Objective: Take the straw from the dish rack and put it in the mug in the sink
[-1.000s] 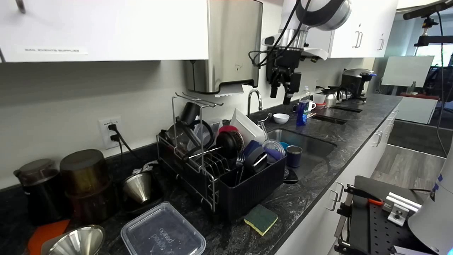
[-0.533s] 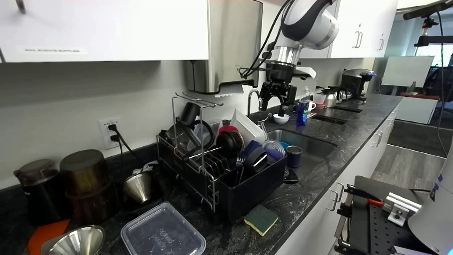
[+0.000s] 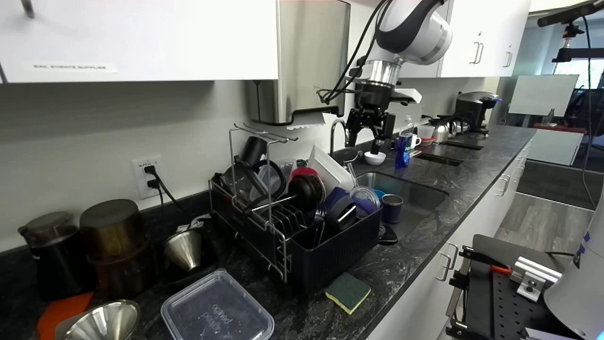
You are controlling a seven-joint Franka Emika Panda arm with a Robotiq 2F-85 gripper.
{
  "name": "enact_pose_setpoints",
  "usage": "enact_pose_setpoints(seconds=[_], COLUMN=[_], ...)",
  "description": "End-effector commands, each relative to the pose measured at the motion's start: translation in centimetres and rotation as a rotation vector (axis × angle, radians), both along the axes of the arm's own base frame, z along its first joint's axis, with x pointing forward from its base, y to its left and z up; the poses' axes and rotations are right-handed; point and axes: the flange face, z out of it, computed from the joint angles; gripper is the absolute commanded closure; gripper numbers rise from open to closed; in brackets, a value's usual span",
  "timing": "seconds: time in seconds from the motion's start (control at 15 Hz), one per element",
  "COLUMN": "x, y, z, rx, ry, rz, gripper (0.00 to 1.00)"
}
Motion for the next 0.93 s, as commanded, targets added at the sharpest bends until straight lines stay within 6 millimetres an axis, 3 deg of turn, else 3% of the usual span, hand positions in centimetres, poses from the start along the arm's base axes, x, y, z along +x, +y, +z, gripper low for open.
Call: enact_pose_setpoints(seconds=[0.0, 0.87], x=[0.0, -0.4], y=[0.0, -5.1], z=[0.0, -2.7], rx=[0.000, 0.176], ry=[0.001, 0.025], rz=[0.000, 0.176], gripper=[0.00, 0.00])
